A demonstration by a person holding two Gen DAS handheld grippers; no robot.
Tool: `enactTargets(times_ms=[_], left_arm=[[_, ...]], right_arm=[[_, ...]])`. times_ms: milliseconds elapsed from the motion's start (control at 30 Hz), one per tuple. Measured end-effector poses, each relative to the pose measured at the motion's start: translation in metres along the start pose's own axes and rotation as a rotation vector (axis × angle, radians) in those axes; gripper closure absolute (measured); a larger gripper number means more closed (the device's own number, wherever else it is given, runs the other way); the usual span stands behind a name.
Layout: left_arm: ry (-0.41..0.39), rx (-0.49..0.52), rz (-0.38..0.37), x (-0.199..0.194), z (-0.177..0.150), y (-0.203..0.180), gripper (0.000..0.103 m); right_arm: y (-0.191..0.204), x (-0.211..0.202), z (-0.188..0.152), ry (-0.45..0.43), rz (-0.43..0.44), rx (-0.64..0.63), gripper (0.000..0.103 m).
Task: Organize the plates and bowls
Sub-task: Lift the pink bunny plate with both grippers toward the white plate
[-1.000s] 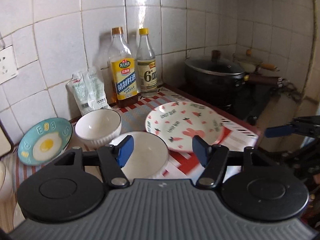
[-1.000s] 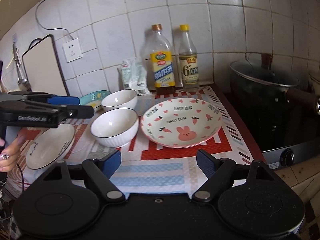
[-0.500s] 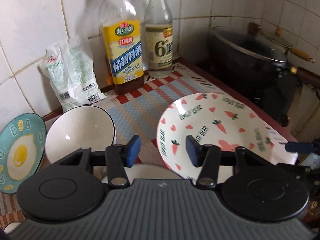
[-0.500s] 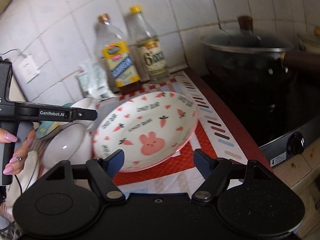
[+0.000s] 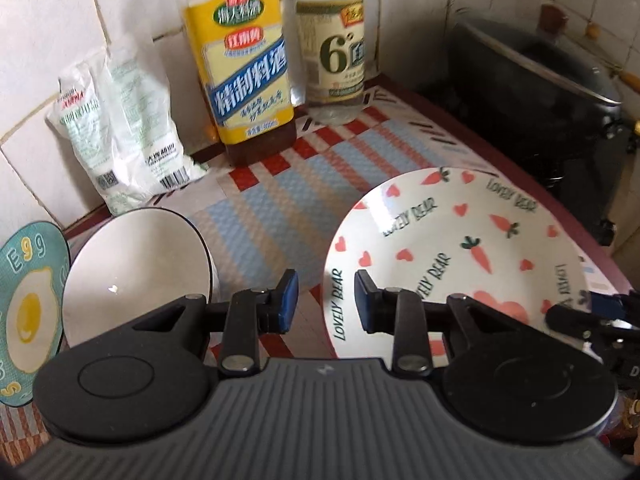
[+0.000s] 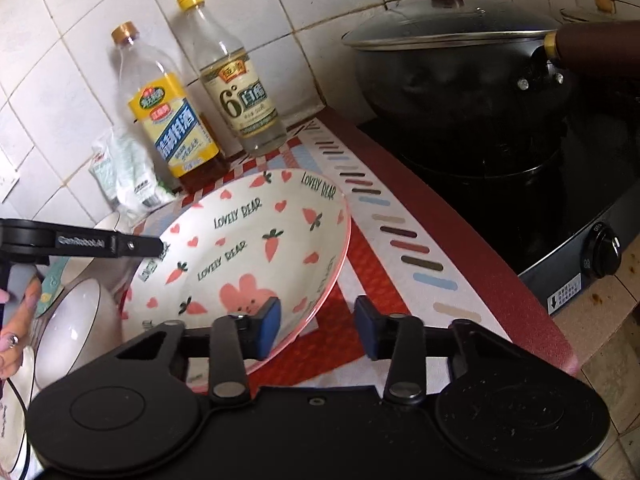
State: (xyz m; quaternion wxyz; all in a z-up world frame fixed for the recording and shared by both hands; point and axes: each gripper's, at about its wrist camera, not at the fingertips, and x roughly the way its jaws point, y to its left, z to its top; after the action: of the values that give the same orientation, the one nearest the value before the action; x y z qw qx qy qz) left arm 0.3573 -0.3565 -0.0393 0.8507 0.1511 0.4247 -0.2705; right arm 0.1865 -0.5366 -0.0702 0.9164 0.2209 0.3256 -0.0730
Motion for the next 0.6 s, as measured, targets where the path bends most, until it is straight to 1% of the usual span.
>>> enactTargets(times_ms=[33, 67, 233, 267, 300, 367, 433, 500, 567, 600], left_arm=[[0.016, -0.008, -0.006, 0.004, 0.001, 0.001, 0.083], [0.036, -0.013, -0.024, 0.007, 0.003, 0.003, 0.092], [0.050, 0.001, -0.017, 0.009, 0.005, 0.000, 0.091], [0.059, -0.007, -0.020, 0.011, 0.006, 0.001, 0.089], [0.073, -0.010, -0.029, 0.014, 0.006, 0.001, 0.084], [0.089, -0.020, -0.053, 0.020, 0.004, 0.001, 0.076], [0.063, -0.006, -0.028, 0.018, 0.001, -0.004, 0.076], [0.036, 0.040, 0.011, 0.015, -0.001, -0.010, 0.080], [0.006, 0.089, 0.049, 0.011, -0.005, -0.017, 0.082], [-0.001, 0.092, 0.052, 0.010, -0.006, -0.017, 0.082]], right_arm=[[-0.001, 0.001, -0.001, -0.010, 0.020, 0.008, 0.079], [-0.002, 0.002, -0.001, -0.017, 0.044, 0.015, 0.079], [-0.001, 0.008, -0.004, -0.045, 0.040, 0.013, 0.078], [-0.002, 0.011, -0.004, -0.047, 0.048, 0.026, 0.077], [-0.002, 0.012, -0.005, -0.058, 0.048, 0.031, 0.077], [0.000, 0.012, -0.006, -0.073, 0.035, 0.027, 0.077], [0.006, 0.011, -0.010, -0.096, 0.012, -0.010, 0.076], [0.010, 0.010, -0.011, -0.110, -0.008, -0.036, 0.076], [0.011, 0.010, -0.009, -0.108, -0.018, -0.021, 0.077], [0.010, 0.009, -0.009, -0.109, -0.019, -0.015, 0.077]])
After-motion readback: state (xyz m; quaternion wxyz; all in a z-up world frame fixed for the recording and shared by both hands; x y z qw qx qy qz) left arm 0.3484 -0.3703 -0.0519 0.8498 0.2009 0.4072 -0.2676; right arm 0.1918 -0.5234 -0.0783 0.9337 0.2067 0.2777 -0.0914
